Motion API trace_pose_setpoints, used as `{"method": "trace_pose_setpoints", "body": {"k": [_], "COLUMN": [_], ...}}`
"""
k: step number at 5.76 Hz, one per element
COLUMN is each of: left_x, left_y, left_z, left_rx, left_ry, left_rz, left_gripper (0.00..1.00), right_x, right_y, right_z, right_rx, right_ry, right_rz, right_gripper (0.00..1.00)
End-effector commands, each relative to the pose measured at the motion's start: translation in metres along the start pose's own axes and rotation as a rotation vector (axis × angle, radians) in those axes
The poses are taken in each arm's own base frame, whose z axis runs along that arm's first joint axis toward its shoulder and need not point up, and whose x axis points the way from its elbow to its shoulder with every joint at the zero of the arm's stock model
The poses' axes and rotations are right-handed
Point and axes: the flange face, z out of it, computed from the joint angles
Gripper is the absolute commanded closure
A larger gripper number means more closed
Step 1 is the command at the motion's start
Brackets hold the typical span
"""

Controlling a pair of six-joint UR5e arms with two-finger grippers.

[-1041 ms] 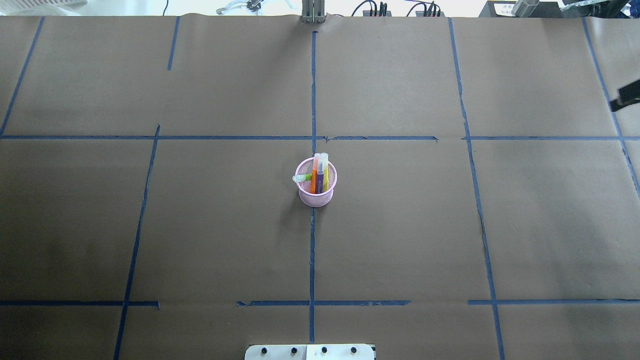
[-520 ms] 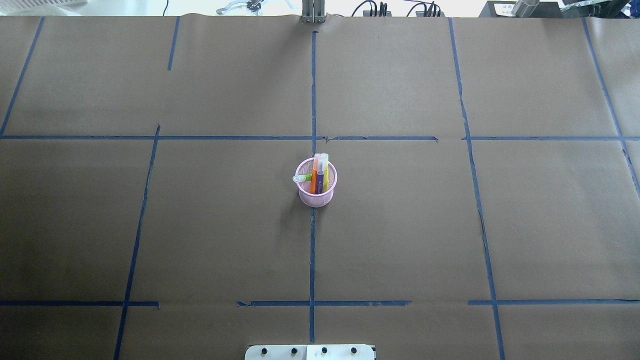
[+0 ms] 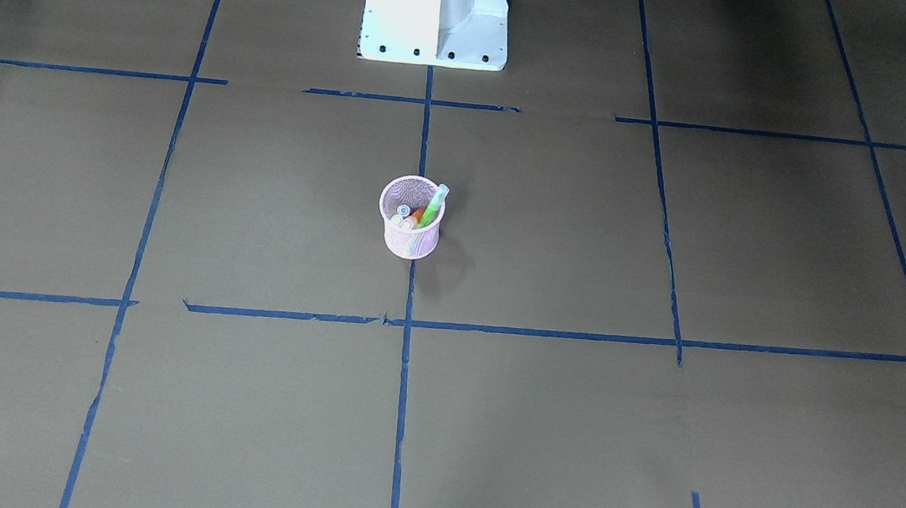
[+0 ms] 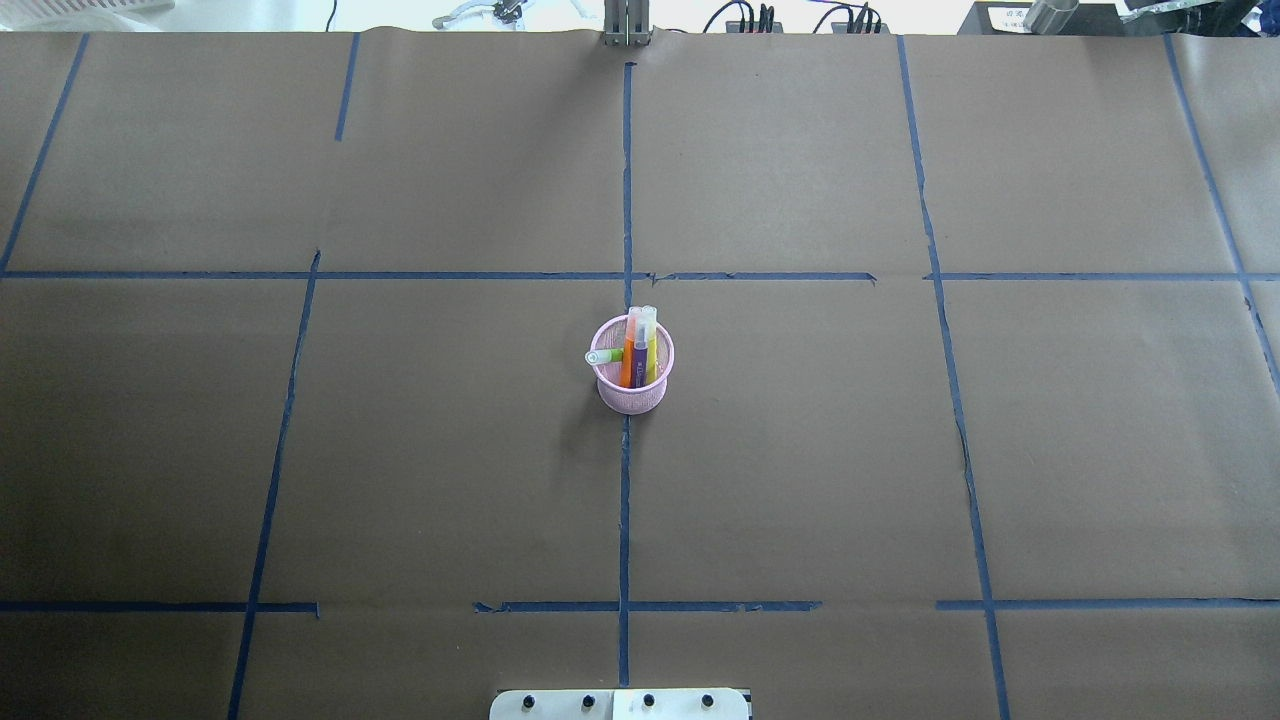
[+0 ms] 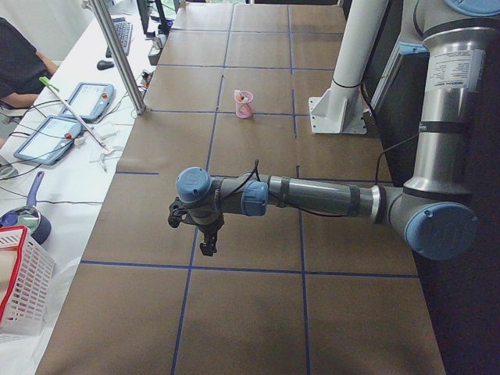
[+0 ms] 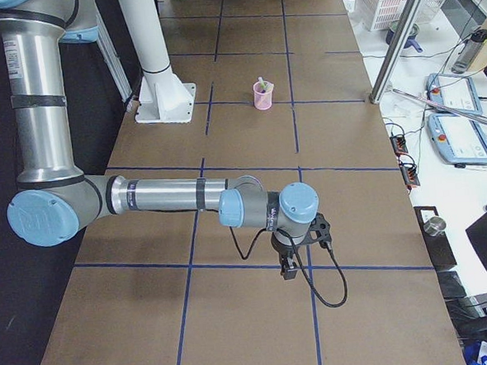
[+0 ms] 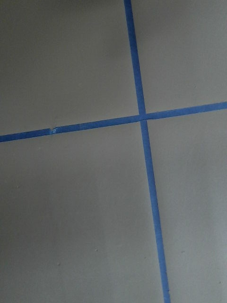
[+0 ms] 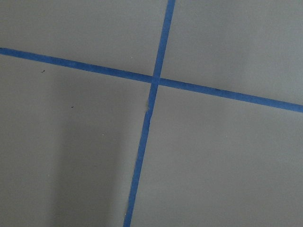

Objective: Collect pens into pen holder

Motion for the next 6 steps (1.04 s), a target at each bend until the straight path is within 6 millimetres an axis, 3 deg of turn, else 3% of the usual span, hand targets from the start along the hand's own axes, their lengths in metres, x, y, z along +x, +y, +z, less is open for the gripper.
{"method": "trace_pose_setpoints", "body": {"k": [1, 2, 3, 5, 6], "left_x": [-0.013, -0.019, -0.021, -0.021, -0.02], "left_y": [-0.001, 0.004, 0.003, -0.006, -0.007], "left_z": [-0.001, -0.002, -0.014, -0.023, -0.023], "left_rx": [-0.007, -0.043, -0.023, -0.011, -0.007], "left_ry": [-0.021, -0.025, -0.069, -0.137, -0.143], "left_rz": [-0.027, -0.077, -0.073, -0.07, -0.06], "left_gripper": [0.0, 0.0, 0.0, 0.0, 0.0], "right_x": [0.0, -0.004, -0.004, -0.005, -0.013], "right_y": [-0.001, 0.004, 0.006, 0.012, 0.01], "right_z": [-0.001, 0.0, 0.001, 0.001, -0.01], "right_rx": [0.003, 0.01, 0.008, 0.009, 0.029], "right_ry": [-0.003, -0.029, -0.033, -0.036, -0.022], "right_rz": [-0.006, -0.005, 0.004, -0.003, -0.023], "right_gripper": [0.0, 0.0, 0.0, 0.0, 0.0]}}
